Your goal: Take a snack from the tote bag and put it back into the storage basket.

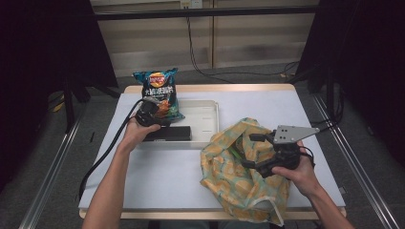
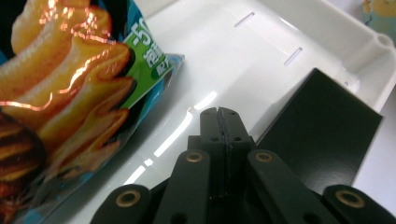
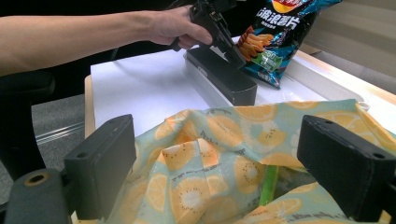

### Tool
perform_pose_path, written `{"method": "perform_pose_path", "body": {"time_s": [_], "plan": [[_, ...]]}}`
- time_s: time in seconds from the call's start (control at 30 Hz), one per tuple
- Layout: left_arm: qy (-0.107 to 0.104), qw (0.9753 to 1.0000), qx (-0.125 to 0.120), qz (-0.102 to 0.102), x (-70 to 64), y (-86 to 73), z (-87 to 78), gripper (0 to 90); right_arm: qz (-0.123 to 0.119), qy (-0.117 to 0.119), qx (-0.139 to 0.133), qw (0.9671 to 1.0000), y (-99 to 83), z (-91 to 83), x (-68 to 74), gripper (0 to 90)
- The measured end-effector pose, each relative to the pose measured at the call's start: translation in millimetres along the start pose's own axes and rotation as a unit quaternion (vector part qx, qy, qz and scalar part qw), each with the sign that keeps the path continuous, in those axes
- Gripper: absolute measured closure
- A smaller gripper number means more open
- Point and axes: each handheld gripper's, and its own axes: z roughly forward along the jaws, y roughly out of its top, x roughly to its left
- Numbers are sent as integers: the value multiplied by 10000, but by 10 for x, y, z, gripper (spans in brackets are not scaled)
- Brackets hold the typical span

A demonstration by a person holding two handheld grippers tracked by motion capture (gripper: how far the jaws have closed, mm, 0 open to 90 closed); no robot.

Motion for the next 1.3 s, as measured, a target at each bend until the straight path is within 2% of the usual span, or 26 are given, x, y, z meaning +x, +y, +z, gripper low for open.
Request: {"method": "perform_pose_path", "body": {"time_s": [0.13, 0.17, 0.2, 0.27, 0.37, 0.43, 0.53, 0.6, 0.63, 0.67, 0.77, 0.83, 1.0, 1.07, 1.1, 1.17, 1.2, 1.3], "plan": [[20, 10000, -89, -23, -4, -17, -11, 900, 0, 7, 22, 10000, -1, 18, -1, 121], [43, 10000, -14, 9, 4, -16, -19, 900, 10, 18, 16, 10000, 0, 28, -3, 124], [-32, 10000, -64, -22, 13, -20, -11, 900, 18, 21, 22, 10000, 1, 35, -5, 132], [42, 10000, -26, -11, 26, -32, -4, 900, 11, 12, 33, 10000, 5, 42, -9, 147], [-65, 9999, -73, -67, 47, -56, -12, 900, 17, -11, 42, 10000, 1, 40, -17, 165], [89, 9999, 43, -32, 55, -64, -18, 900, 45, -27, 50, 10000, -9, 43, -22, 174], [10, 10000, -41, -67, 79, -93, -22, 900, 45, -40, 69, 10000, -17, 39, -12, 179], [33, 10000, -4, -79, 83, -89, -32, 900, 39, -49, 61, 10000, -12, 32, -9, 179], [118, 9999, 5, -84, 90, -90, -43, 891, 44, -63, 61, 10000, -8, 32, -10, 179], [107, 9999, 7, -88, 95, -96, -56, 874, 55, -81, 53, 9999, -7, 33, -11, 180], [134, 9995, -198, -186, 100, -129, -117, 805, 53, -95, 65, 9999, -13, 44, -10, 200], [172, 9989, -356, -242, 98, -159, -179, 704, 47, -95, 82, 9999, -23, 51, -20, 223], [201, 9981, -567, -159, 7, -186, -347, 538, 98, -48, 188, 9998, -61, 70, -35, 336], [209, 9973, -696, -115, -37, -186, -417, 513, 143, -61, 283, 9995, -67, 89, -45, 386], [87, 9965, -815, -143, -55, -190, -456, 481, 138, -44, 307, 9994, -69, 97, -49, 404], [154, 9956, -922, -90, -111, -204, -538, 470, 150, -43, 355, 9992, -74, 114, -56, 455], [118, 9951, -983, -70, -134, -222, -567, 461, 160, -64, 391, 9991, -77, 122, -59, 463], [164, 9950, -986, 41, -200, -288, -652, 449, 201, -106, 474, 9986, -96, 146, -77, 508]]}}
